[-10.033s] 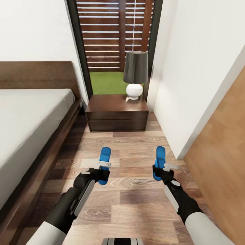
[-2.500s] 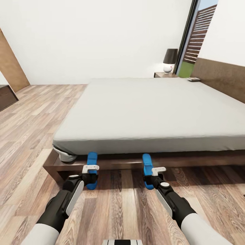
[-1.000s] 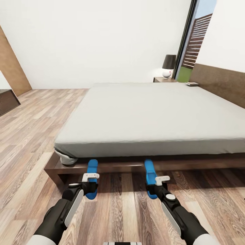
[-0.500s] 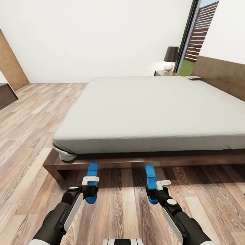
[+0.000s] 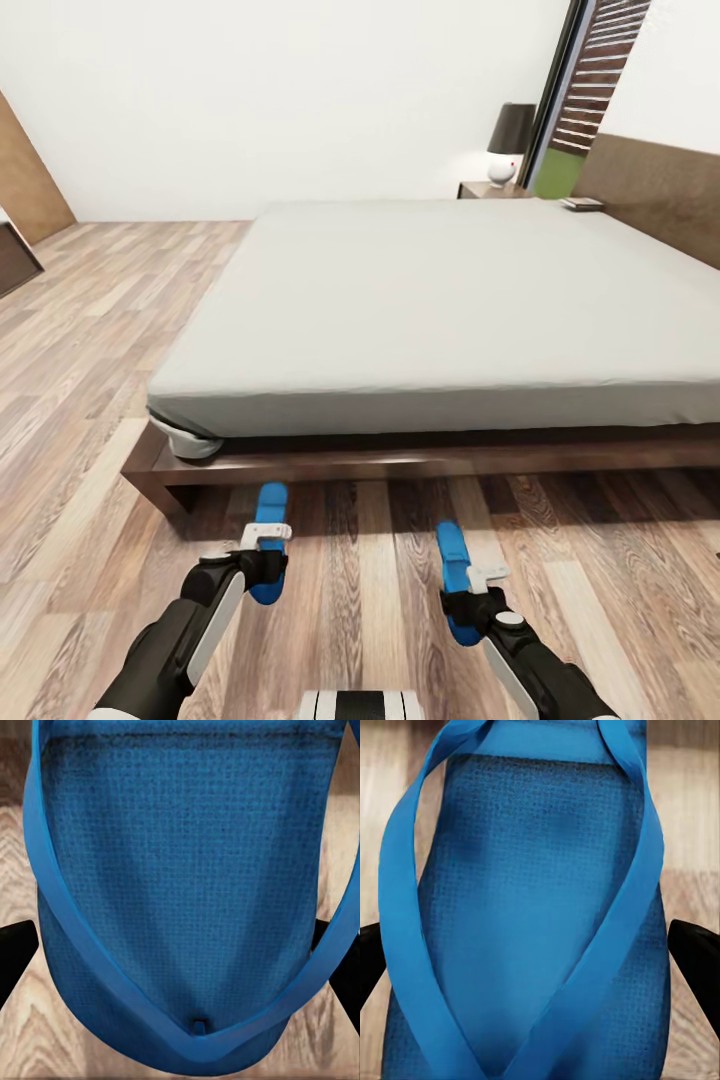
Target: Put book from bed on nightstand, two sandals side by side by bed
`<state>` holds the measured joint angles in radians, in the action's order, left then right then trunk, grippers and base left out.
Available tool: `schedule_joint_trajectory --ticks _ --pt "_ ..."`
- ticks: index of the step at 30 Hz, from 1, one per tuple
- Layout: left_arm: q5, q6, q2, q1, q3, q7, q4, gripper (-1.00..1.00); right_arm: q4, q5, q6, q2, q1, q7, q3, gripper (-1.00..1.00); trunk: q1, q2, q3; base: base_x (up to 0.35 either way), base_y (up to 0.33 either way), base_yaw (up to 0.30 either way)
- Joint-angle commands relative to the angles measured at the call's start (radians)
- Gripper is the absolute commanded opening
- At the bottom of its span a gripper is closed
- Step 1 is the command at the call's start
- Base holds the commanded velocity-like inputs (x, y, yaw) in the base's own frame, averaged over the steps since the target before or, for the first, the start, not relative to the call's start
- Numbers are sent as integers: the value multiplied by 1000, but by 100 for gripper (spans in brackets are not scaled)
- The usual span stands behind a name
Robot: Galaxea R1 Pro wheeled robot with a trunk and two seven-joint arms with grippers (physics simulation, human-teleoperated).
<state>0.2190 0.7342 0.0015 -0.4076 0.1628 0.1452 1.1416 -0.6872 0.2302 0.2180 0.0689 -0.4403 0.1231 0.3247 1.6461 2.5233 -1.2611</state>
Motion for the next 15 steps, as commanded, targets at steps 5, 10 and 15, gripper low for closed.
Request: schedule_joint_trajectory --ticks 5,10,15 --pt "12 4 -3 0 3 8 53 -100 15 10 5 0 -6 9 8 -100 2 1 -16 0 0 0" --pt "14 2 -12 0 45 10 169 -100 16 11 6 0 -36 9 8 -100 2 1 -16 0 0 0" --pt "17 -1 -16 0 148 13 232 -100 32 14 7 -2 -62 8 8 -100 2 1 -16 0 0 0"
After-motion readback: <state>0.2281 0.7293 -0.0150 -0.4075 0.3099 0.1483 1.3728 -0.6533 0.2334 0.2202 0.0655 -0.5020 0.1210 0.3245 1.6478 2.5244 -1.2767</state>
